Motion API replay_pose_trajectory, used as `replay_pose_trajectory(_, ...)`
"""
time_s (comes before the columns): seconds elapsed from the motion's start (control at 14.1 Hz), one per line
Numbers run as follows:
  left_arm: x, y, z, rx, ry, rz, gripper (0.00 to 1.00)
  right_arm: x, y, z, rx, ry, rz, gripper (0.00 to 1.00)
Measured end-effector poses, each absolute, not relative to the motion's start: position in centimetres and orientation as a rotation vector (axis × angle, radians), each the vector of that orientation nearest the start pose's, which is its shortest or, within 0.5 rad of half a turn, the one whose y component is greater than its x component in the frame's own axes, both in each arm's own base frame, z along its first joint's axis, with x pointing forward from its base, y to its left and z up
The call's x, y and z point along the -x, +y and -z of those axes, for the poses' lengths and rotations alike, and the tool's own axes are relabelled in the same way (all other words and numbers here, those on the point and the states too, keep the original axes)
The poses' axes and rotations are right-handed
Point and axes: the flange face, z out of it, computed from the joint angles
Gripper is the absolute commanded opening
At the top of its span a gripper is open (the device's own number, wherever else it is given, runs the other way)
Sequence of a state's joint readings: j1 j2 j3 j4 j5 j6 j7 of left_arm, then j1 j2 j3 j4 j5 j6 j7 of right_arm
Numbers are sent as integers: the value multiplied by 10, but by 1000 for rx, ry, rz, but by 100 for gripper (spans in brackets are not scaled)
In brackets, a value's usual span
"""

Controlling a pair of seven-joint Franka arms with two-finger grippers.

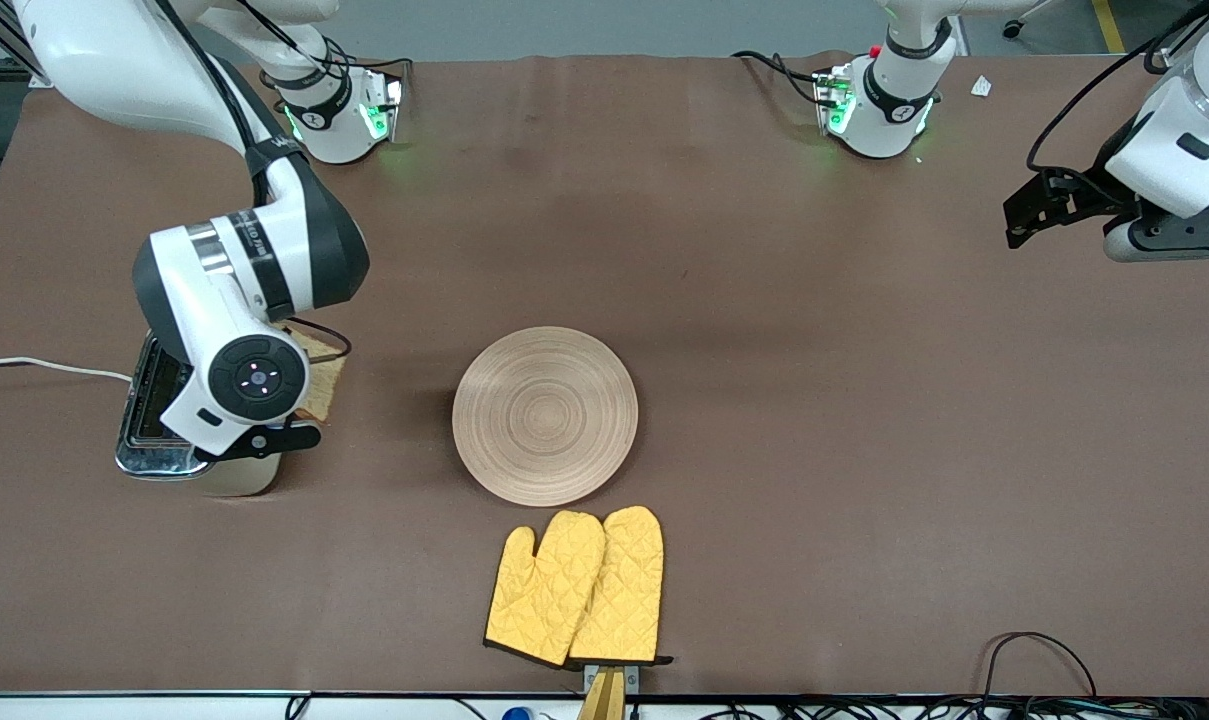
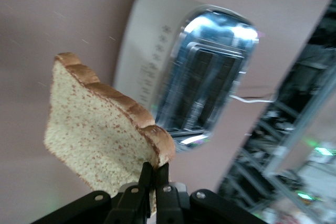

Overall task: Move plate and put bread in toaster
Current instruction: 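Lift the bread with the right gripper and carry it above the toaster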

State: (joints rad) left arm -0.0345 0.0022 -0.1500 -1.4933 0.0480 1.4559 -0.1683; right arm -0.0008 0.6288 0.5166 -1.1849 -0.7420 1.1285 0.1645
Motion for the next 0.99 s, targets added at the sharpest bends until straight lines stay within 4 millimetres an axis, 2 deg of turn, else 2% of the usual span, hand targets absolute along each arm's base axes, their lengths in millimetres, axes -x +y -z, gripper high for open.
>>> replay_pose_trajectory(0.28,-536,-93,-652,3089,15,-33,100,-641,137,-446,-2253,395,601,1)
replay_pose_trajectory(0.43,-536,-91,-654,3090,8,-27,100,-643,130,-444,-2185,392,601,1)
replay_pose_trajectory(0.71,-538,-90,-655,3092,6,-11,100,-641,119,-413,-2021,396,625,0)
replay_pose_trajectory(0.99,-539,-91,-657,3100,7,12,100,-654,80,-398,-1979,360,613,0)
